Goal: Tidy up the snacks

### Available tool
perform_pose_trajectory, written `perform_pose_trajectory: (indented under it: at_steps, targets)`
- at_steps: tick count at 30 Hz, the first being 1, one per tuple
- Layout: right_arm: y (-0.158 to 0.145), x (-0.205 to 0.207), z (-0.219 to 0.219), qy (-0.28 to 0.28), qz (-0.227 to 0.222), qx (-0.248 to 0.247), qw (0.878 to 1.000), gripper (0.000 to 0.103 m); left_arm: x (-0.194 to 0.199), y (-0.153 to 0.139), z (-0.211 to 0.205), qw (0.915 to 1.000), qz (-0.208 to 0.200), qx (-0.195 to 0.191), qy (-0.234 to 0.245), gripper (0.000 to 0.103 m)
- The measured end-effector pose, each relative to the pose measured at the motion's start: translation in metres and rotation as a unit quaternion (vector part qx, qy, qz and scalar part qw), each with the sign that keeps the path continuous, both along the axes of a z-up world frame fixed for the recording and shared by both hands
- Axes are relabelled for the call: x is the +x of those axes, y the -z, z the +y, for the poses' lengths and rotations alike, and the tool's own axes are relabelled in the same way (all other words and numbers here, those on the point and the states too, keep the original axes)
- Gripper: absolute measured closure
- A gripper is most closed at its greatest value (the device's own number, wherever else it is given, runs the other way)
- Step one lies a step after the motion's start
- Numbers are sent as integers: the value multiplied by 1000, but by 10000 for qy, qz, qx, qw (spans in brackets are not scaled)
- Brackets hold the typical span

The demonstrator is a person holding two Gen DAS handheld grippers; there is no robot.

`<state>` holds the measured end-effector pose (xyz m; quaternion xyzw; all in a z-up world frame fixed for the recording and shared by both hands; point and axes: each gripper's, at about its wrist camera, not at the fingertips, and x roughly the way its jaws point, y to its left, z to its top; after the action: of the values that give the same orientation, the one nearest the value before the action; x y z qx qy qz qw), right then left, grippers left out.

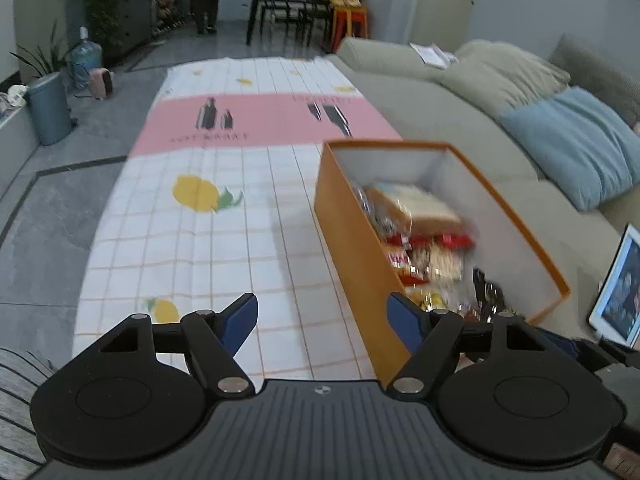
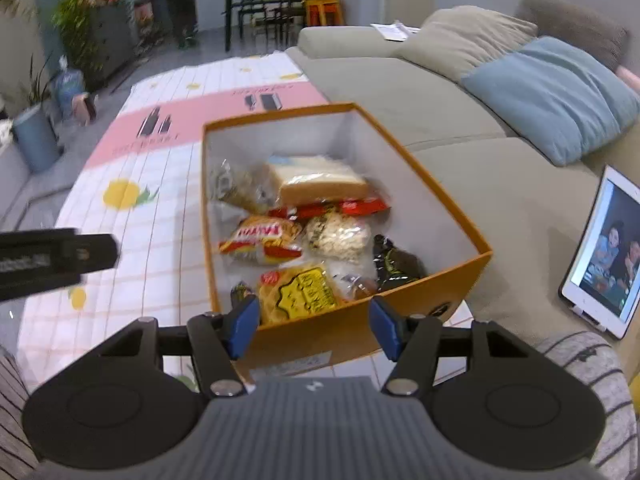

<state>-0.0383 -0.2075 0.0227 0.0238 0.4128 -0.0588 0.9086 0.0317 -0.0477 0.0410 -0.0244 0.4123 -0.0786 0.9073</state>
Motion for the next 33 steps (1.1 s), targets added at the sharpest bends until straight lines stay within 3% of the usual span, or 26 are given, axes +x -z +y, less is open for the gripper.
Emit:
perform_pose_trajectory:
  at_steps: [15, 25, 33]
  targets:
    - [13, 0, 17, -14, -152, -299, 9994, 43, -6, 26, -2, 9995, 298, -57, 59, 17]
    - [16, 9, 29, -478, -97, -719, 9962, 39, -2, 29, 4, 9993, 359, 86, -17, 17]
    - [10, 13, 26, -563, 25, -501, 9972, 43, 0, 25, 9, 9993, 362, 63, 14, 17]
